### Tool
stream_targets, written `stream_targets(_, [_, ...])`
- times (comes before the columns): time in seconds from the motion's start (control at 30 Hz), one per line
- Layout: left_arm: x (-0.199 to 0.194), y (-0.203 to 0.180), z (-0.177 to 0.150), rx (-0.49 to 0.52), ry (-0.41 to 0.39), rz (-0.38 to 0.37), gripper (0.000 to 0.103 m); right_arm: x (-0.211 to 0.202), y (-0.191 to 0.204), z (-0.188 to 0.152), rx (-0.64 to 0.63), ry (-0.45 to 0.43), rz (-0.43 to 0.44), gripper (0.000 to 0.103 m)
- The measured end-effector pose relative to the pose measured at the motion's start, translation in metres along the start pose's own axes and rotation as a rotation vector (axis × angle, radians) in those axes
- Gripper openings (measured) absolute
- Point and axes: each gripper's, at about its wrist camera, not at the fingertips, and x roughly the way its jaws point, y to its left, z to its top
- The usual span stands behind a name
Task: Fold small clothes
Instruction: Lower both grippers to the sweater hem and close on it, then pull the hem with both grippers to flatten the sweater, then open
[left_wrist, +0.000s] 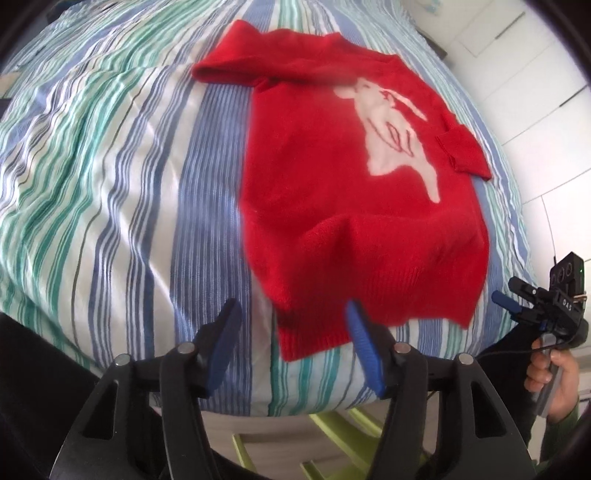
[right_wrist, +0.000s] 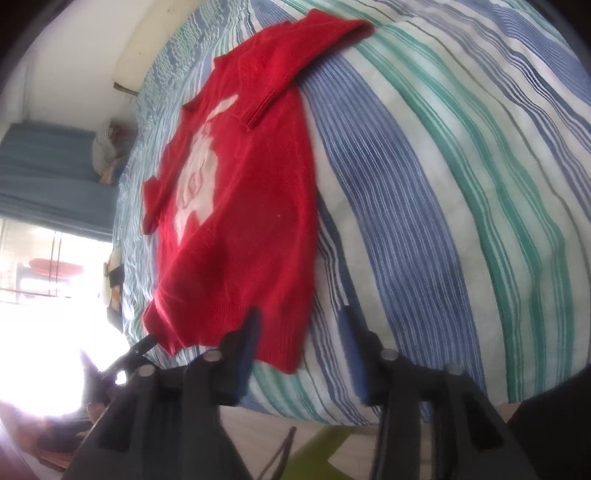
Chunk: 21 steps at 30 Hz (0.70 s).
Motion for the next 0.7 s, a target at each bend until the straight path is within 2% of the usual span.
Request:
stream_targets(0.03, [0.001,0.000,-0.001,-0.003,-0.004,-0.005,0.062,0.001,0.001,0.000,-0.009,-0.011,0.030,0.072])
stream_targets(0.1, [0.008,-0.002,-0.001,-0.004,0.002,-0.008,0.060,0.012,0.006,-0.003,-0.040,0.008,0.055,0.072])
stream_targets(0.13, [0.014,-0.003,-0.001,-0.008,0.015,-0.013,0.050,0.021,0.008,-0.007,-0.061,0.032,0.054,0.071])
stream_targets(0.17, [0.020,-0.004,-0.001,-0.012,0.032,-0.025,0.034,0.034,0.011,-0.011,-0.085,0.067,0.054,0.071])
stream_targets(0.2, [0.023,-0.004,-0.003,-0.014,0.056,-0.028,0.005,0.047,0.012,-0.017,-0.115,0.105,0.062,0.063])
stream_targets(0.23, [0.022,-0.003,-0.005,-0.020,0.060,-0.024,0.003,0.056,0.015,-0.022,-0.153,0.132,0.071,0.023])
stream_targets(0.27, [0.015,-0.001,-0.008,-0.020,0.050,-0.028,0.003,0.061,0.018,-0.027,-0.186,0.154,0.054,0.003])
stream_targets(0.37, [-0.008,0.004,-0.017,-0.002,0.055,-0.057,0.002,0.032,0.023,-0.033,-0.201,0.128,0.062,0.005])
stream_targets(0.43, [-0.010,0.001,-0.021,0.021,0.088,-0.049,0.002,0.001,0.027,-0.034,-0.220,0.109,0.022,0.005])
stream_targets(0.53, [0.005,-0.010,-0.025,0.079,0.129,0.047,0.002,-0.020,0.025,-0.033,-0.211,0.115,-0.050,0.005])
stream_targets(0.63, [0.025,-0.019,-0.026,0.107,0.155,0.121,0.003,-0.005,0.018,-0.029,-0.231,0.150,-0.157,0.005])
stream_targets(0.7, [0.034,-0.020,-0.027,0.114,0.151,0.166,0.003,0.011,0.012,-0.028,-0.218,0.174,-0.192,0.005])
